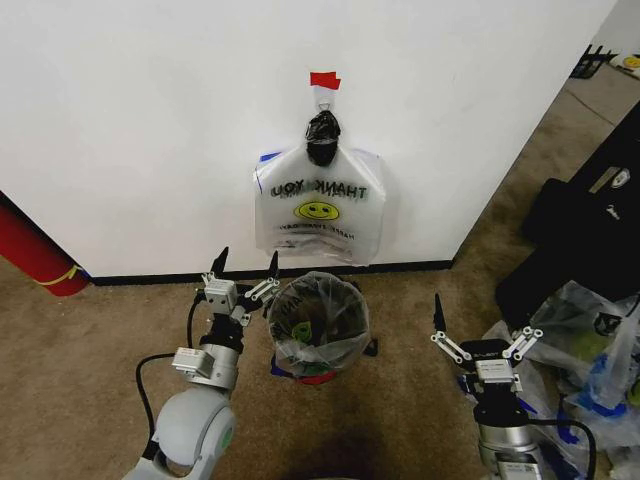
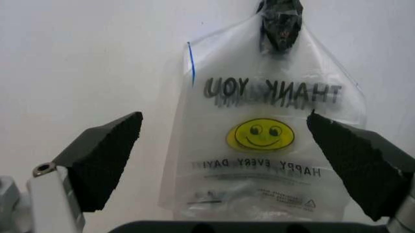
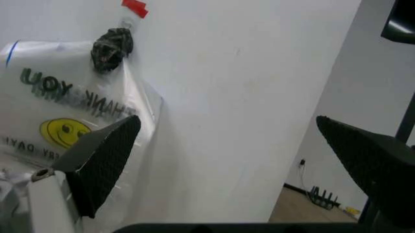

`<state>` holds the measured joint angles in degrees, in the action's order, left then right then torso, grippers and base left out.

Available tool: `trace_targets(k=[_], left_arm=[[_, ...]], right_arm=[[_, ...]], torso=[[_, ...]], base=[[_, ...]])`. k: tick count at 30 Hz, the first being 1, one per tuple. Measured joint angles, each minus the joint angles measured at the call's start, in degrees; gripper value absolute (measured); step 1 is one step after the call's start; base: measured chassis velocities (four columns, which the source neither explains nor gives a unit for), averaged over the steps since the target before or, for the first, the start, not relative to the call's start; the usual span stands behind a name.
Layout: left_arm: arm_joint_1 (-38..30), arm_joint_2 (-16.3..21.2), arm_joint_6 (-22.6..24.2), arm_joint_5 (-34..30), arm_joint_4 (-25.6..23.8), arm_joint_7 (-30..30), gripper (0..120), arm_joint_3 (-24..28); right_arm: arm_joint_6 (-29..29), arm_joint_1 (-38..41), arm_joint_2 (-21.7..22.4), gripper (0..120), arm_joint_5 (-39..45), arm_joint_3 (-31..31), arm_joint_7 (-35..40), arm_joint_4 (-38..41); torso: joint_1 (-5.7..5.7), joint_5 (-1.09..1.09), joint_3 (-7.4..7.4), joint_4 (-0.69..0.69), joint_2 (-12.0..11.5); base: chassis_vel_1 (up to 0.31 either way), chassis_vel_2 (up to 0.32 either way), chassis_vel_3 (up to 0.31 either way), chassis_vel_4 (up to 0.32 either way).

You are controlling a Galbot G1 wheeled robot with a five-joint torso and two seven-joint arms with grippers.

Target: Pick up the garbage bag from the wall and place it over the trash bin.

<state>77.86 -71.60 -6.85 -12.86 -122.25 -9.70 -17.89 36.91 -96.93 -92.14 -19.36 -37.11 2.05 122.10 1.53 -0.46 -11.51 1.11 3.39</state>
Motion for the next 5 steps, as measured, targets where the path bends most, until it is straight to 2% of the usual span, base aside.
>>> trace_targets(k=[5], left_arm=[[0.3,0.2,0.1,0.0,-0.7,-0.1,100,-0.1]], right_arm=[[0.1,0.6,0.0,100,-0.4,0.0,-0.3,-0.3]], torso=[[0.0,0.01,0.0,0.0,0.0]], base=[[0.0,0.0,0.0,0.0]])
